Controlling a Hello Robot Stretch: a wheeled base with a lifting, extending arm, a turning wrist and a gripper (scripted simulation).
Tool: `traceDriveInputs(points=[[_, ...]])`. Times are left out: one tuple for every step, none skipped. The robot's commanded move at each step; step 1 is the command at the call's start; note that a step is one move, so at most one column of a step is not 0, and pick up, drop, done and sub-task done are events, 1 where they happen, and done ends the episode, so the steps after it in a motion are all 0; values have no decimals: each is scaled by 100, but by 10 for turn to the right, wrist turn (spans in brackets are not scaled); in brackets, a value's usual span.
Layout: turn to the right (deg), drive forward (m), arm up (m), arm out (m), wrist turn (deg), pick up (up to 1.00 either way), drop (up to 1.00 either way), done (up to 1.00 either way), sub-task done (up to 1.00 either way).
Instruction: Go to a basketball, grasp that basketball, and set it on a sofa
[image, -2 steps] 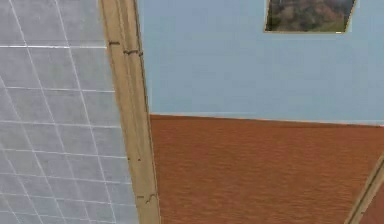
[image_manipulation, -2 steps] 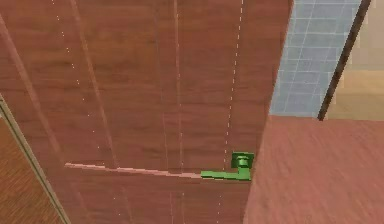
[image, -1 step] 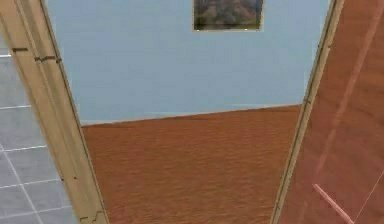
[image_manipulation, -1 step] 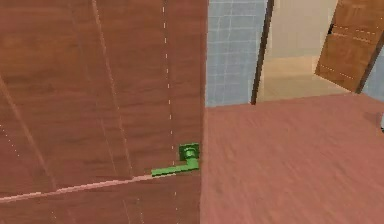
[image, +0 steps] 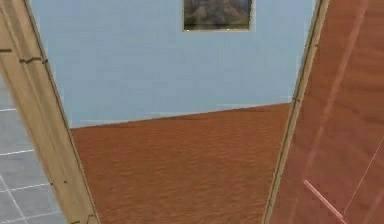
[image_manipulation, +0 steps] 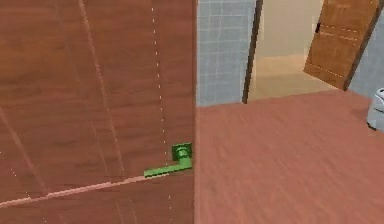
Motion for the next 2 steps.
traceDriveInputs(points=[[120, 0, 0, 0, 0, 0, 0, 0, 0], [0, 65, 0, 0, 0, 0, 0, 0, 0]])
